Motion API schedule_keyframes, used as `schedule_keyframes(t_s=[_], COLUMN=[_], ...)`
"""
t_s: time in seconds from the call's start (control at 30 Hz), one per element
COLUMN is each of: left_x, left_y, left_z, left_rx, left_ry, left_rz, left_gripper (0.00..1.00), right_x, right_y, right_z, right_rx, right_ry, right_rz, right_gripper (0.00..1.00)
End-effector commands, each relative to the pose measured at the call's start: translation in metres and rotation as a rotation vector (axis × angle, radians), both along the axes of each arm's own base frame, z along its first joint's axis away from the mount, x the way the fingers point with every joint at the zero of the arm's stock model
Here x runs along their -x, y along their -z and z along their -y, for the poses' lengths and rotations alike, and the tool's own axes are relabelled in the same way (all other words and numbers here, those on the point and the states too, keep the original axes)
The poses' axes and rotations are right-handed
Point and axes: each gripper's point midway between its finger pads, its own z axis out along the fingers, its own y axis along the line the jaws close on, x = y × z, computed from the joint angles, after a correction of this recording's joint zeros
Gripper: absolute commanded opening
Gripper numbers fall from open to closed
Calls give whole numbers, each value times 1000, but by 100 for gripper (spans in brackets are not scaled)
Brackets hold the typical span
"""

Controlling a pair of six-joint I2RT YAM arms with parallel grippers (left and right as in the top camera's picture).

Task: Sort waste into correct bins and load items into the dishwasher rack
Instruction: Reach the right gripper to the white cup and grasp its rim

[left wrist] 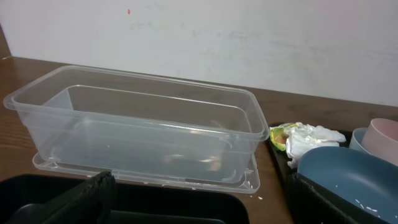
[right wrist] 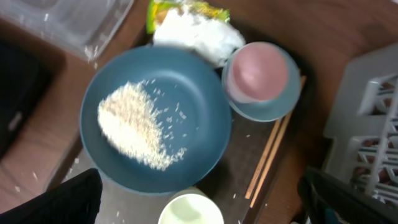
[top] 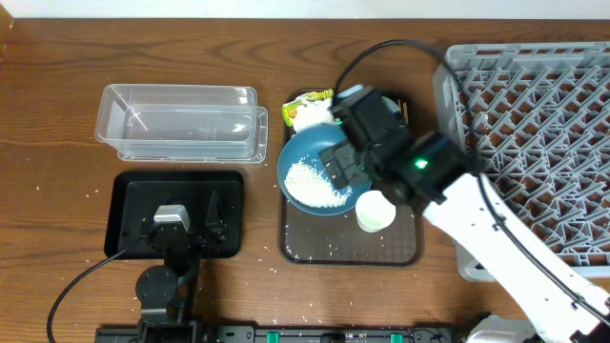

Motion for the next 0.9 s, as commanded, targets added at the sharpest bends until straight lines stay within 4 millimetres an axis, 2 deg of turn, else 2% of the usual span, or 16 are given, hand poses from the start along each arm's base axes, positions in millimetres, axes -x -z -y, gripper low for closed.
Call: schedule_keyframes(t_s=[0.0, 0.13, 0.17, 0.23, 0.37, 0.5, 0.73, 0.87], left_x=[1, 1, 1, 1, 1, 1, 1, 1], left_y=[15, 15, 15, 15, 15, 15, 15, 15], left_z=[2, 2, 2, 2, 2, 2, 2, 2], left_rx=[-10, -10, -10, -10, -10, -10, -10, -10], left_ry=[14, 14, 14, 14, 14, 14, 14, 14], left_rz=[-45, -45, -45, -45, -45, -45, -45, -45], left_gripper=[89, 89, 89, 89, 89, 89, 89, 89], right_x=[8, 20, 24, 37, 68, 89, 101, 106], right_y=[-6, -1, 3, 10, 28, 47, 89, 102], right_z=[-13, -20, -19, -16, -13, -14, -4, 1], right_rx=[3, -29, -23, -14, -33, -54, -26, -10], right_ry=[-76, -115, -122, -135, -130, -151, -88, -73], right_rz=[-1, -60, -84, -150, -320, -432, -503, -526], right_gripper=[99, 98, 92, 89, 95, 93, 84, 81])
